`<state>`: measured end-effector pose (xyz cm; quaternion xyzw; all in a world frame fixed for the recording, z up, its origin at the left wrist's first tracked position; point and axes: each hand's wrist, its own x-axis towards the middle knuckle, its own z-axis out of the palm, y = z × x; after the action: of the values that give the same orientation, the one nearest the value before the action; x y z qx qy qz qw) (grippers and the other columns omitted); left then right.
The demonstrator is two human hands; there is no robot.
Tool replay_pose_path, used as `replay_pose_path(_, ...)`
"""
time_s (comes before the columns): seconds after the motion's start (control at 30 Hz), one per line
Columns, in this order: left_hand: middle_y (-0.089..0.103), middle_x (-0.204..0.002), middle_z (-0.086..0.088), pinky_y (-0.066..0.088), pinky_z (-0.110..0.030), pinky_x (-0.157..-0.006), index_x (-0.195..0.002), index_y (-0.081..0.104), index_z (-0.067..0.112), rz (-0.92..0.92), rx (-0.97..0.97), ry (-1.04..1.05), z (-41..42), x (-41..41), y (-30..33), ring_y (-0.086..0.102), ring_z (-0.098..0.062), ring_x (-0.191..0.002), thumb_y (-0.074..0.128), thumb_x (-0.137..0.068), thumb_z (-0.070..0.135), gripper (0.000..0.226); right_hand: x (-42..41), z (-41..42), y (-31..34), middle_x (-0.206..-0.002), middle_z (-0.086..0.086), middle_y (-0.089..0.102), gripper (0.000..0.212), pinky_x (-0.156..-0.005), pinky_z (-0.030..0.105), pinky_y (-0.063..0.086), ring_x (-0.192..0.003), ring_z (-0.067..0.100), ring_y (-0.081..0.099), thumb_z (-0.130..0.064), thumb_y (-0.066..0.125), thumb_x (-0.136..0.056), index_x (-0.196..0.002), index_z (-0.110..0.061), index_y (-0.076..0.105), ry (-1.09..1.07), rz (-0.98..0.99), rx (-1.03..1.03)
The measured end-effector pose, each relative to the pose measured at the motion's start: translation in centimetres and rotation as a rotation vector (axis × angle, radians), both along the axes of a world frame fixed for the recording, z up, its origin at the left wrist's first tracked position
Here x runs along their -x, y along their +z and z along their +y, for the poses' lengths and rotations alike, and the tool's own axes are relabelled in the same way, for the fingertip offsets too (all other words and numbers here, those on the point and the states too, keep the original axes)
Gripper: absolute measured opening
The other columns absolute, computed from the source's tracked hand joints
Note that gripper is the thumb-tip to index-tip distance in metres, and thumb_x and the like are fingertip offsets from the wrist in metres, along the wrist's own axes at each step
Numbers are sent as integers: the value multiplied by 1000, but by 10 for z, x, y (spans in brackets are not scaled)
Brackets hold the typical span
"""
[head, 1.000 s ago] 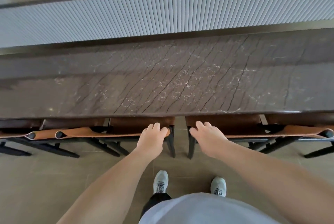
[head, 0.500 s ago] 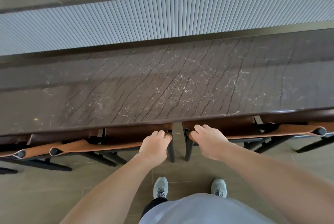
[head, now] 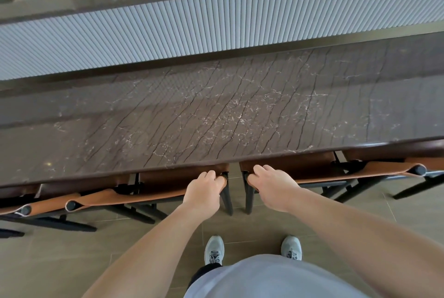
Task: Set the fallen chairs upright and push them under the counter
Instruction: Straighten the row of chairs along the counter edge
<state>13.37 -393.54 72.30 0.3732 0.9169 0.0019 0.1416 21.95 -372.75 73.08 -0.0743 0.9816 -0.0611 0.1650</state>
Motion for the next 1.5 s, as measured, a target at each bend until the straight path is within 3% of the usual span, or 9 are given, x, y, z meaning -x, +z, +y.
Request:
replay_pose_path(0.2,52,-113,4,45,-33,-85,-118,58,24,-85,-45,116,6,-2,8,49,-18,-104,61,-90,34,30,-3,7,-1,-99,-2,36,18,-69,36,43,-98,25,47,-21,52,-91,-109,-21,51,-81,-20,150)
replay_pose_path(0.37,57,-108,15,43,-20,-80,-108,64,29,-326,-430,513,31,-24,27,54,-5,-100,62,-90,37,20,-7,20,9,-107,-9,45,26,-84,34,48,-96,16,51,-35,55,-92,-115,-26,57,-334,-47,444)
replay_pose_path(0.43,62,-103,16,43,-16,-76,-100,65,32,-463,-631,733,49,-31,38,58,-3,-97,63,-89,37,12,-8,29,16,-104,-13,49,20,-81,27,46,-93,12,56,-35,59,-90,-110,-30,58,-472,-41,608)
replay_pose_path(0.5,66,-99,14,47,-23,-76,-98,66,33,-599,-800,898,68,-37,48,61,-4,-95,61,-89,38,11,-12,40,22,-100,-15,56,12,-75,24,45,-90,8,59,-33,63,-89,-100,-34,58,-601,-34,759)
replay_pose_path(0.67,73,-93,7,52,-28,-78,-98,68,26,-740,-1028,1031,107,-52,60,70,-6,-84,60,-91,33,13,-29,79,34,-95,-6,69,7,-78,31,57,-90,12,67,-28,63,-89,-93,-32,66,-904,-48,1156)
replay_pose_path(0.8,76,-89,3,53,-31,-74,-101,72,20,-853,-1189,1147,125,-66,64,73,-14,-84,65,-83,33,23,-45,109,39,-92,-3,73,11,-64,23,56,-82,12,71,-25,60,-89,-93,-26,71,-1038,-86,1375)
replay_pose_path(1.13,76,-91,-2,53,-33,-74,-106,71,16,-959,-1289,1136,151,-102,83,73,-17,-82,64,-89,25,20,-82,142,50,-101,7,72,13,-72,31,54,-92,22,70,-23,58,-96,-104,-19,67,-1130,-44,1496)
replay_pose_path(1.37,75,-95,-2,51,-32,-77,-108,72,17,-1139,-1350,1069,172,-130,92,71,-17,-85,61,-92,26,21,-124,144,63,-95,6,72,11,-71,33,54,-78,18,68,-20,58,-96,-102,-19,67,-1225,25,1459)
replay_pose_path(1.5,75,-94,-4,51,-33,-78,-103,74,16,-1252,-1338,1026,183,-149,86,70,-16,-77,60,-93,24,19,-154,151,72,-90,4,73,12,-69,33,53,-79,17,69,-21,59,-93,-100,-19,69,-1274,102,1458)
